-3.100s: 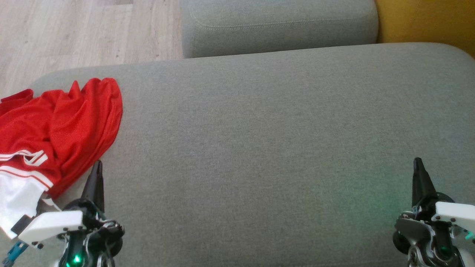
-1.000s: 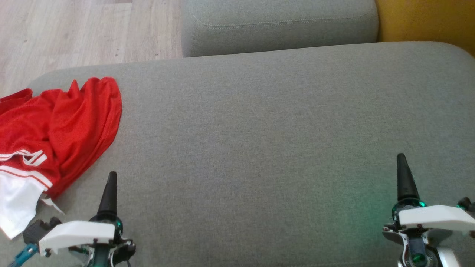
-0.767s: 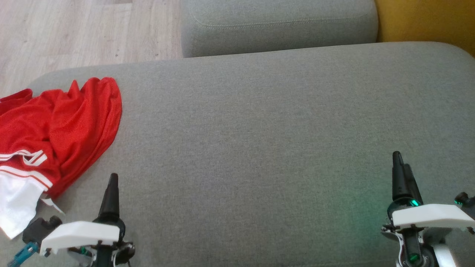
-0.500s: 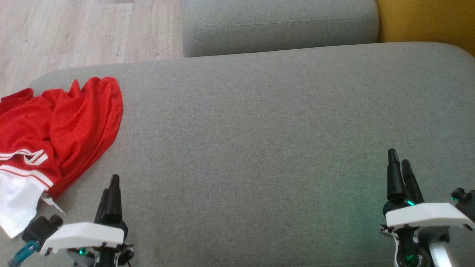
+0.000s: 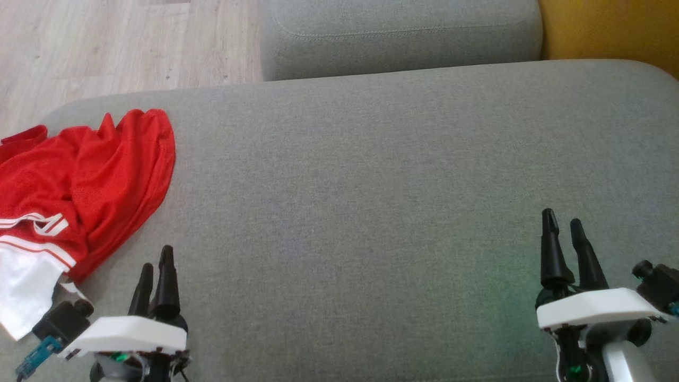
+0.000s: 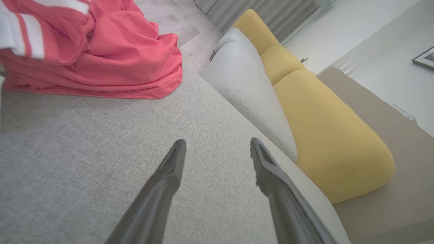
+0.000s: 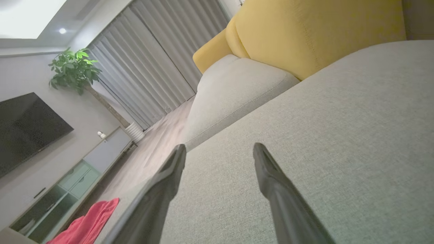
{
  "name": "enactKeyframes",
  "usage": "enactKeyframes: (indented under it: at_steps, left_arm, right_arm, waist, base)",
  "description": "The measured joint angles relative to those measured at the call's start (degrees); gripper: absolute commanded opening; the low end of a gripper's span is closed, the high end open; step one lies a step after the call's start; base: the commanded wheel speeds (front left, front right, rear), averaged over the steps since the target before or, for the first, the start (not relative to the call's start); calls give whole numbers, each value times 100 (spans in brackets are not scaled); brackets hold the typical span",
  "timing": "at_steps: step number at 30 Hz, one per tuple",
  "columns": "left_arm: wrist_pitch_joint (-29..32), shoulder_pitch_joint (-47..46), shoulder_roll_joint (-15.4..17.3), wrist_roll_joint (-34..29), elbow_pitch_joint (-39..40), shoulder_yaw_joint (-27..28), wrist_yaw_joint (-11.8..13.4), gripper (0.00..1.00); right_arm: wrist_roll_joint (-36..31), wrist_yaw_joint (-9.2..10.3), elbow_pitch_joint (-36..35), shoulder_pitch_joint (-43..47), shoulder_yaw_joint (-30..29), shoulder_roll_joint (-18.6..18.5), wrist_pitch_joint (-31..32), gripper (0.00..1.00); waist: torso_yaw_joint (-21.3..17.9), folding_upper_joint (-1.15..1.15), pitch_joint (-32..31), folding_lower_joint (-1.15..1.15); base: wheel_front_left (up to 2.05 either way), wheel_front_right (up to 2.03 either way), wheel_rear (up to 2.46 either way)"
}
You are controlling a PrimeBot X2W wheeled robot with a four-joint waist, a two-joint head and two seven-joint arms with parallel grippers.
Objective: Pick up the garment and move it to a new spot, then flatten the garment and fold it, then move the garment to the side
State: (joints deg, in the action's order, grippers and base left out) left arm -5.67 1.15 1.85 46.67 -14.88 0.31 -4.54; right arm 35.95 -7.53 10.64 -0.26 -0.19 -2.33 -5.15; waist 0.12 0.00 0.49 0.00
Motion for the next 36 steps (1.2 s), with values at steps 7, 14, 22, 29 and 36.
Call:
enactKeyframes:
  at_steps: [7,14,22,29,36]
  left_arm:
    - [-102,74,0,-502,8,-38,1,100]
    - [-205,122,2,-999,14,-132,2,100]
    - [-356,122,3,-1630,89,-147,5,100]
    - [-459,135,4,-2165,131,-148,1,100]
    - [-558,240,7,-2691,163,-159,0,100]
  right_arm:
    - [-554,0,-33,7,43,0,-113,100]
    - [-1058,0,-33,121,80,0,-250,100]
    - [-1588,0,8,120,102,0,-371,100]
    - [-1926,0,18,120,89,-1,-499,100]
    - [-2406,0,16,120,83,-1,-616,100]
  waist:
    - [7,0,1,0]
    - [4,0,1,0]
    - [4,0,21,0]
    - [5,0,22,0]
    - [19,0,14,0]
  base:
    - [0,0,0]
    - [0,0,0]
    - [0,0,0]
    - [0,0,0]
    - [0,0,0]
